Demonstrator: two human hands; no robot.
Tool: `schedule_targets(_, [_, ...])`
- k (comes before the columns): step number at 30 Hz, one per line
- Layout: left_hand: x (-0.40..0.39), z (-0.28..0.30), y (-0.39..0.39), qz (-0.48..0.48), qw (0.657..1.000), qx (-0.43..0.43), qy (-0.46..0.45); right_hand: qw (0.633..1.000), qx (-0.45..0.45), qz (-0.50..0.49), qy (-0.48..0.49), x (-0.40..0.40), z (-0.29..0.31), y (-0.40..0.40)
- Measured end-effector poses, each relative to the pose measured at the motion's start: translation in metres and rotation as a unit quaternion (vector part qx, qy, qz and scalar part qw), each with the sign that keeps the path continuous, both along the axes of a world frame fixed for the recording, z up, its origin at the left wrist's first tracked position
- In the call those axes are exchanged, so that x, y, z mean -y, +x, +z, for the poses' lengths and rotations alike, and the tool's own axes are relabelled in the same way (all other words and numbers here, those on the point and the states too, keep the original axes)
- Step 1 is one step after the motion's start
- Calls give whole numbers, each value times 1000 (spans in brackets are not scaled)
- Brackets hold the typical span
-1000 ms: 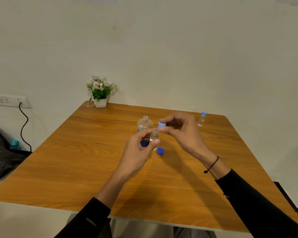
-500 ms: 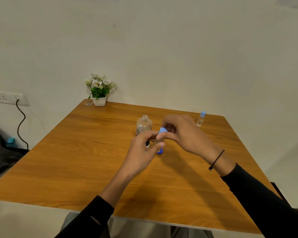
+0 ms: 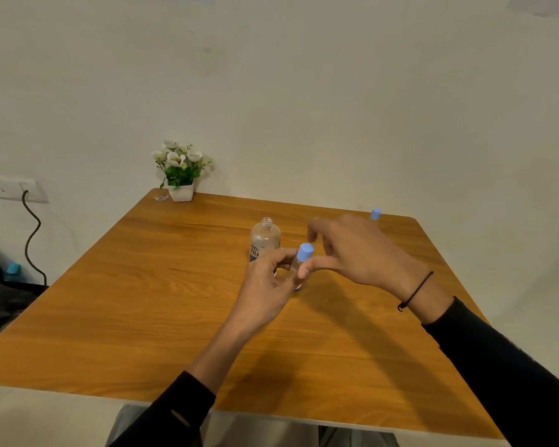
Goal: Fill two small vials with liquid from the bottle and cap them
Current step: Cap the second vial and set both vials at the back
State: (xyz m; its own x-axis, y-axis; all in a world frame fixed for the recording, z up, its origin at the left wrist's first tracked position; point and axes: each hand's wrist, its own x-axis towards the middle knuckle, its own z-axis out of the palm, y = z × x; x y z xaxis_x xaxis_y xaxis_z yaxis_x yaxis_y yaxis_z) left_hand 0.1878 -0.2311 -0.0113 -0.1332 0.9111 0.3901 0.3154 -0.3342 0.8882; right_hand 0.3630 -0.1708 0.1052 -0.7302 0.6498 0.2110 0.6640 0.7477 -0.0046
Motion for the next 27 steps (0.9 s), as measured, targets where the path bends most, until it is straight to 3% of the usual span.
schedule_targets(3, [-2, 2, 2, 7, 1000, -3, 6, 996, -4, 53, -67, -2, 2, 4])
schedule_targets(7, [-5, 1, 5, -1, 1000, -6, 9, 999, 31, 5, 17, -4, -1, 8])
schedule_targets(12, [-8, 0, 8, 1, 1000, -18, 11, 997, 4, 64, -49, -4, 2, 14])
schedule_targets(15, [-8, -1, 11, -11, 1000, -17, -4, 999, 20, 32, 10, -5, -2, 13])
schedule_targets(20, [-11, -3, 14, -17, 1000, -15, -5, 997, -26, 63, -33, -5, -6, 18])
schedule_targets(27, [-28, -11, 32, -30, 999, -7, 11, 997, -81, 15, -11, -9, -29, 28])
